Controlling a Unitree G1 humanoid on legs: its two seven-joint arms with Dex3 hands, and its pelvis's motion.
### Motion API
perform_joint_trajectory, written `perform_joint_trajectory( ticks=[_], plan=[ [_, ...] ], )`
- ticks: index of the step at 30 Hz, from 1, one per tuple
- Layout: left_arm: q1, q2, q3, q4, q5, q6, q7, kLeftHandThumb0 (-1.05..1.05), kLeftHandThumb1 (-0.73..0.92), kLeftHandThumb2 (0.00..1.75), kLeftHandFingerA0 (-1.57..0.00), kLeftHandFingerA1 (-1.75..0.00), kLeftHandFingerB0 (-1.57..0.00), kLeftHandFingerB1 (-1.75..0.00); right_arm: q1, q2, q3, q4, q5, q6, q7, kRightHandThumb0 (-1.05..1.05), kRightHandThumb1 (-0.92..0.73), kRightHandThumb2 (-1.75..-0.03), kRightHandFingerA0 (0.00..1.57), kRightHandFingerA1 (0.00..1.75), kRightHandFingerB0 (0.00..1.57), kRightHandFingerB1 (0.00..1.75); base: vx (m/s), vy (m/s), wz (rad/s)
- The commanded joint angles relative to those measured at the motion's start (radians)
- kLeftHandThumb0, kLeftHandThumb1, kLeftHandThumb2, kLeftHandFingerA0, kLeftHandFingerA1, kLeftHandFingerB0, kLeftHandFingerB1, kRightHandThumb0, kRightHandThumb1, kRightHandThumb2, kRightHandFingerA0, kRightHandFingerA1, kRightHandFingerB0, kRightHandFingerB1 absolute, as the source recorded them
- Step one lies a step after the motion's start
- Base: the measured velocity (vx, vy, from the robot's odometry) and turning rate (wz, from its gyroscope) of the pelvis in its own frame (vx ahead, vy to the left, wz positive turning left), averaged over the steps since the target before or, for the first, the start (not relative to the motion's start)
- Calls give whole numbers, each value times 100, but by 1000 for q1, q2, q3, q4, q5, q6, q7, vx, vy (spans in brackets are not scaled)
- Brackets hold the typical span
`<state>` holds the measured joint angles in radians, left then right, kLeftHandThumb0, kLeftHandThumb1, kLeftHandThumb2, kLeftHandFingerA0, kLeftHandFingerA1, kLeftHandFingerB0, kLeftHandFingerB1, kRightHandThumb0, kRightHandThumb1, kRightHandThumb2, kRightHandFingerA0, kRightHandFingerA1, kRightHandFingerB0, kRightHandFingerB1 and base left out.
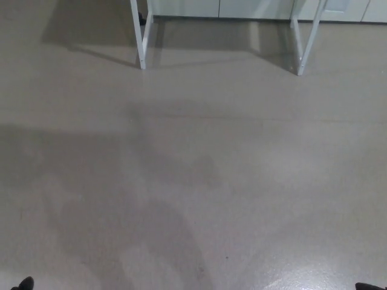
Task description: The robot walk towards a table in front and pick up a black pencil case on the left hand side and put the pencil case into a small container on the right hand side
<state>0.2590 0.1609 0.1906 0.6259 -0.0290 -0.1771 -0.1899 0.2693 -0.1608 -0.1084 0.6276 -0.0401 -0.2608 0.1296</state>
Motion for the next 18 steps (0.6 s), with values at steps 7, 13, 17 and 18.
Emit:
perform_joint_trajectory(
  ticks=[7,13,17,18],
  plan=[
    [0,11,8,30,-41,-56,-40,-56,52,79,-4,-39,0,0,0,-8,-15,49,34,-83,25,-57,-43,-74,54,49,37,45,0,0,0],
    [-2,12,4,29,-36,-45,-29,-55,52,79,-4,-40,0,0,-2,-6,-20,59,50,-91,43,-58,-44,-74,54,49,34,44,10,-19,1],
    [3,12,4,33,-42,-52,-41,-50,63,59,-7,-38,0,0,3,-5,-19,55,50,-87,46,-56,-43,-73,52,48,35,44,-8,-38,12],
    [6,11,4,30,-44,-53,-42,-50,63,59,-7,-38,0,0,3,-6,-18,53,50,-86,46,-56,-43,-73,52,48,35,44,98,74,2]
  ],
)
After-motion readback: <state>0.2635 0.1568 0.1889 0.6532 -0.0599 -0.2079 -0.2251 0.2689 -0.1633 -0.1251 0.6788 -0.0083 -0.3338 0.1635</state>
